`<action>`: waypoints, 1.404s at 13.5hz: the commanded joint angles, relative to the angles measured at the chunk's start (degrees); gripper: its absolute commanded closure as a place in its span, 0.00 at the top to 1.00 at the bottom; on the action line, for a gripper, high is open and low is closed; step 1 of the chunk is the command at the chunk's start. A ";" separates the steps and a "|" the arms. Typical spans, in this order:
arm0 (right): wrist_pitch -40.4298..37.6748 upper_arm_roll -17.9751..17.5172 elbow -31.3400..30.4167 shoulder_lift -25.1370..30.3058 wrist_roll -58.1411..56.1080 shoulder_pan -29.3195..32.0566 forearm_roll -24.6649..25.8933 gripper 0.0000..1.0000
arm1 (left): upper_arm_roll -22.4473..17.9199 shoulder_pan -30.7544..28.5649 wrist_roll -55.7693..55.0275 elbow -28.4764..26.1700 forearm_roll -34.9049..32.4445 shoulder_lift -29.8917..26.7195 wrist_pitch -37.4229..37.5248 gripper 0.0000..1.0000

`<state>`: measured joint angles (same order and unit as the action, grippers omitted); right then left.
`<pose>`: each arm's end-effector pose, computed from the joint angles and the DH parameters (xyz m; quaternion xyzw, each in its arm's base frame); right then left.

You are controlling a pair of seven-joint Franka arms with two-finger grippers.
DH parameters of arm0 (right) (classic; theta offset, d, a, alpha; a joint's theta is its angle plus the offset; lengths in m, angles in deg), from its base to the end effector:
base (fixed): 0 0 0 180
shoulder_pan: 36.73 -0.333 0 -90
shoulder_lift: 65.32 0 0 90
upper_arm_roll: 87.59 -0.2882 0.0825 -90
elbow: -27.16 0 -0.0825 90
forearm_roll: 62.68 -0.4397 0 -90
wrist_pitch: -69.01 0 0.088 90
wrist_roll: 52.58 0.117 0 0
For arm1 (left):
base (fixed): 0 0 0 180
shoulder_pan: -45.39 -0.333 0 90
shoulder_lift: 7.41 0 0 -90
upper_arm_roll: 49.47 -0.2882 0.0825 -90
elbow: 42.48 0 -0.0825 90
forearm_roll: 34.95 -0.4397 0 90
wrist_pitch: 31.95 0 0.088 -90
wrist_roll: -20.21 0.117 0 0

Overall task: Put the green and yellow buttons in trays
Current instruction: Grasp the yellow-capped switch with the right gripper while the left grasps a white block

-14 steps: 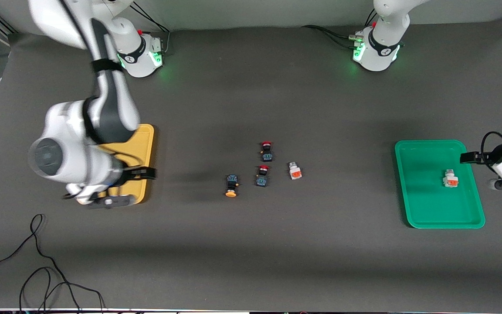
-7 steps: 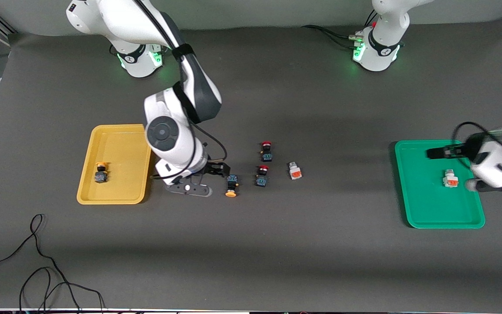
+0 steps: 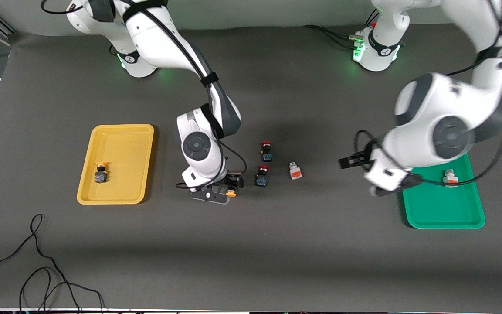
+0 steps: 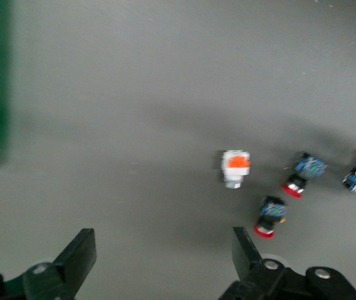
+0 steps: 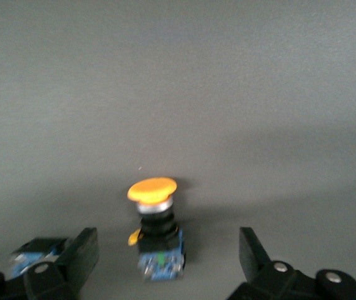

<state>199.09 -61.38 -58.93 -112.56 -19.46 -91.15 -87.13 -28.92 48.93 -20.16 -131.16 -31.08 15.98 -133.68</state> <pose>0.6259 0.3949 0.1521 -0.9937 0.1105 -0.0181 0.0112 0.6399 -0.2681 0.3622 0.9790 0.1577 -0.1205 0.0458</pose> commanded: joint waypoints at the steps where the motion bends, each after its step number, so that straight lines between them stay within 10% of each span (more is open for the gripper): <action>1: 2.71 -1.06 1.62 -3.03 0.90 0.28 -1.13 0.98 | -1.04 4.45 -4.97 0.79 0.52 4.81 -4.86 0.97; 4: 4.56 -2.03 1.71 -4.27 0.99 0.28 -1.13 0.90 | -1.04 6.74 -5.07 -1.22 0.08 8.59 -10.49 0.97; 9: 4.75 -2.12 1.71 -4.27 0.11 0.63 -1.13 0.10 | -1.21 9.21 -5.24 -3.78 -0.36 14.22 -19.11 0.98; 19: -18.78 4.54 1.53 12.94 -11.11 1.25 -0.16 0.06 | -1.92 10.88 -5.94 -10.90 -3.96 17.65 -30.63 0.98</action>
<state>183.95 -58.40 -55.42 -103.19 -25.53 -90.00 -87.12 -30.10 58.83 -24.61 -140.80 -34.22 33.67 -162.05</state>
